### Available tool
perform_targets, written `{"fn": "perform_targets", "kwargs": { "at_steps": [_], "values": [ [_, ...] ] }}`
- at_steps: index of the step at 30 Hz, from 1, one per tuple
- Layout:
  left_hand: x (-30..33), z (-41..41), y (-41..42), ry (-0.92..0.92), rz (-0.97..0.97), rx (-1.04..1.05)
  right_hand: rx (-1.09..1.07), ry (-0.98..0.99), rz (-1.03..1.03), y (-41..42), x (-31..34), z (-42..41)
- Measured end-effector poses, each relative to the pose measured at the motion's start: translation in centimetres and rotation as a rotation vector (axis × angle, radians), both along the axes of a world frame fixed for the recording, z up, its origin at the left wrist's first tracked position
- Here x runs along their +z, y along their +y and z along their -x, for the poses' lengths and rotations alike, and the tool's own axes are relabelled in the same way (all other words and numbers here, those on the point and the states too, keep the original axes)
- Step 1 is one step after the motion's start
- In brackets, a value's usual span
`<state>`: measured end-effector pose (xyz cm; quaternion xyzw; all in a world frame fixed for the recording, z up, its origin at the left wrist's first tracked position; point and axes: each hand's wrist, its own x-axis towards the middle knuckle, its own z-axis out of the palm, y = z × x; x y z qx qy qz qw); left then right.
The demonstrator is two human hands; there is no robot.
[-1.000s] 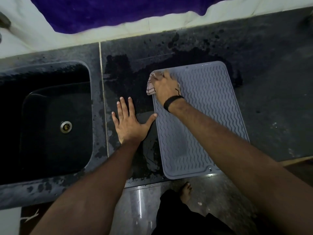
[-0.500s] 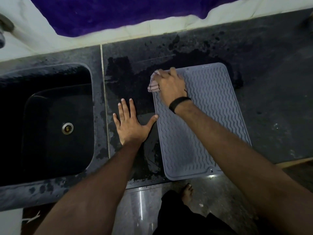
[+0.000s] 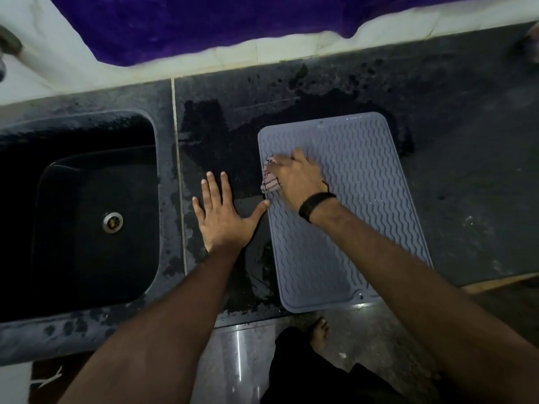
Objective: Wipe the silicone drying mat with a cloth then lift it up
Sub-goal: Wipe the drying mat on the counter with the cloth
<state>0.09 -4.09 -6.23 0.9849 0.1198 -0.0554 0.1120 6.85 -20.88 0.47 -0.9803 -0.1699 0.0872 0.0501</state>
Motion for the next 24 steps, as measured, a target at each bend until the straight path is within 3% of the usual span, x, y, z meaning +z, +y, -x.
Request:
{"fn": "perform_targets", "kwargs": {
  "at_steps": [5, 9, 19, 24],
  "values": [
    [0.3, 0.0, -0.2, 0.003, 0.023, 0.008, -0.038, -0.081, -0.024, 1.3, 1.3, -5.2],
    [0.4, 0.0, -0.1, 0.014, 0.014, 0.003, -0.052, -0.013, 0.081, 2.4, 0.6, -7.6],
    [0.4, 0.2, -0.1, -0.004, 0.001, -0.002, 0.025, -0.031, 0.094, 0.4, -0.6, 0.4],
    [0.1, 0.0, -0.1, -0.005, 0.007, 0.004, -0.018, -0.001, 0.036, 0.5, 1.1, -1.8]
  ]
}}
